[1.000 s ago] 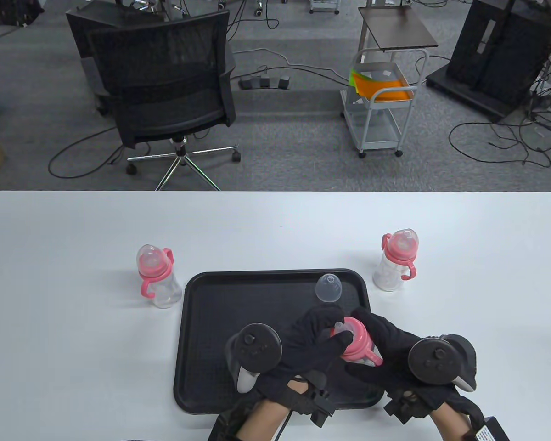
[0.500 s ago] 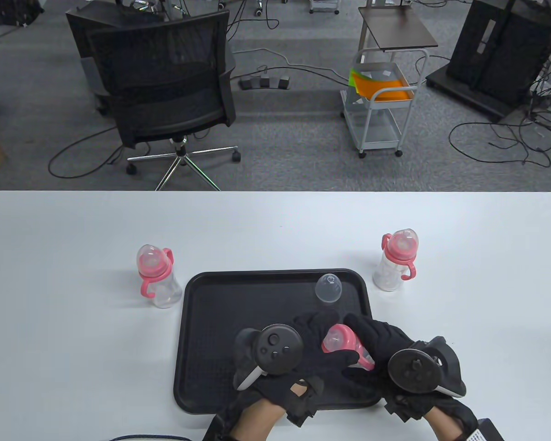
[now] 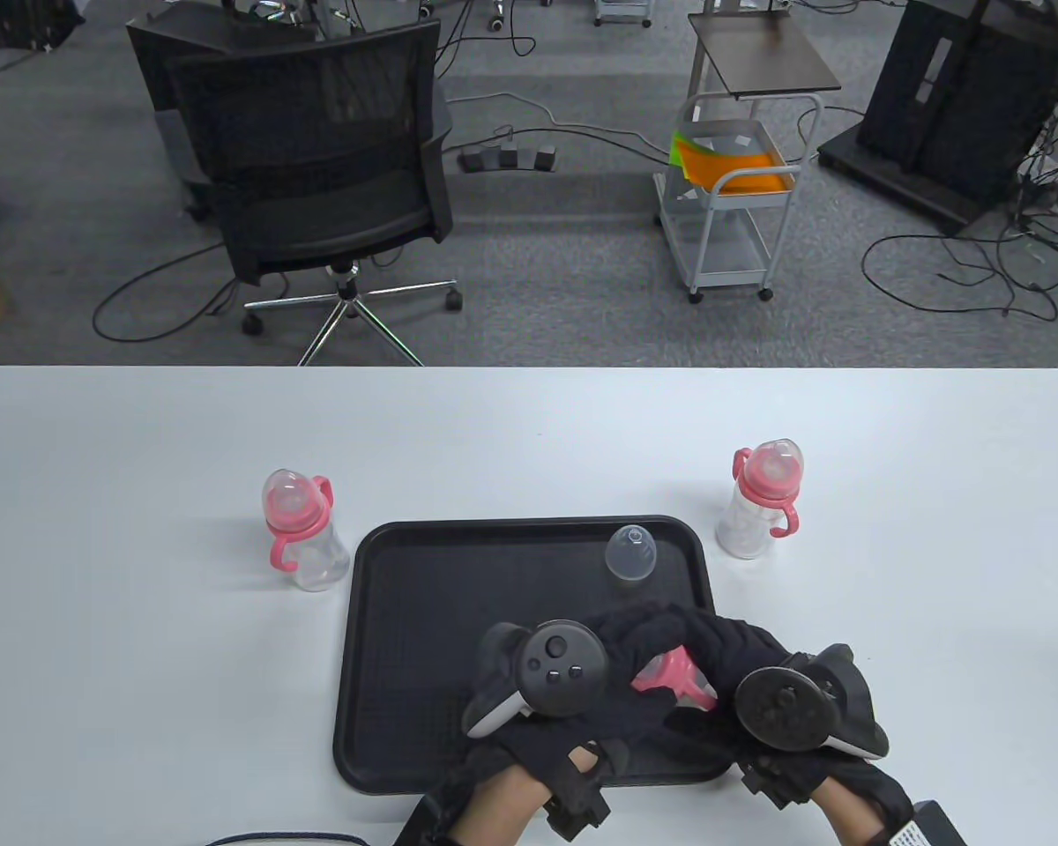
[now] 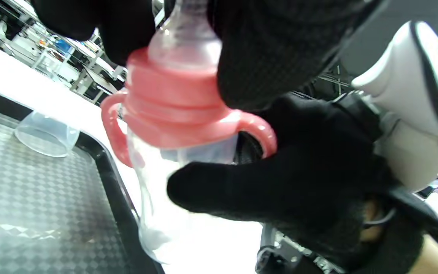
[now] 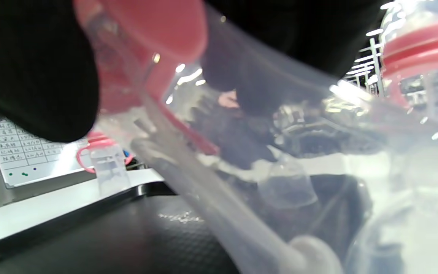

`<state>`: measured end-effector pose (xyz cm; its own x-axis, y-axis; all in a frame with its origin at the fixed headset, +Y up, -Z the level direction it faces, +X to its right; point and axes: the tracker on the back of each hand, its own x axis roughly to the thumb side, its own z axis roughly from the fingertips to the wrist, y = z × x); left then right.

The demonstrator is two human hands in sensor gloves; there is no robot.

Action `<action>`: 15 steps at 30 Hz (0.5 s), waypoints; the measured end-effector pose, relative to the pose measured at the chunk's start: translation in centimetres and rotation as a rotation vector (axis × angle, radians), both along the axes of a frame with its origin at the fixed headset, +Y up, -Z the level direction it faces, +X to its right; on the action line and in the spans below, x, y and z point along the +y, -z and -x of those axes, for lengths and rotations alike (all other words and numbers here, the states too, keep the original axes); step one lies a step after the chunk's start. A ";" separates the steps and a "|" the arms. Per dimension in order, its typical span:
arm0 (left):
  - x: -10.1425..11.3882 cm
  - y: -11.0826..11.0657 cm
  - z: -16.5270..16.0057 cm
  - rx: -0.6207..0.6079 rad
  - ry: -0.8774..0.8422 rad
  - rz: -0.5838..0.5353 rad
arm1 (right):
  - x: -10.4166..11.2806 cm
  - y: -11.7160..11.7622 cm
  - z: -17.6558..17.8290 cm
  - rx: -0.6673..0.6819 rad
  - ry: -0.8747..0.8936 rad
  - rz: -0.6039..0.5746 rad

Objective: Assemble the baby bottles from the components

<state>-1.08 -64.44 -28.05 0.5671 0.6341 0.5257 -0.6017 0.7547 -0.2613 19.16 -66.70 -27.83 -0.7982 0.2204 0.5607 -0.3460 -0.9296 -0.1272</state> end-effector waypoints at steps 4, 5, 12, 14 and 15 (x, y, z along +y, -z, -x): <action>-0.4 0.2 1.0 0.082 -0.190 0.050 | 0.5 -0.1 0.1 0.000 0.014 -0.017; -0.4 0.1 1.3 0.163 -0.178 0.032 | 0.5 -0.2 0.1 0.001 0.014 -0.021; -0.6 0.3 0.5 0.153 0.066 0.063 | -0.1 0.2 -0.2 0.001 0.017 0.005; -0.8 0.5 0.4 0.073 0.011 0.141 | -0.3 0.3 -0.4 0.013 0.035 0.027; -0.7 0.6 0.6 0.054 -0.001 0.156 | -0.3 0.4 -0.5 0.009 0.044 0.026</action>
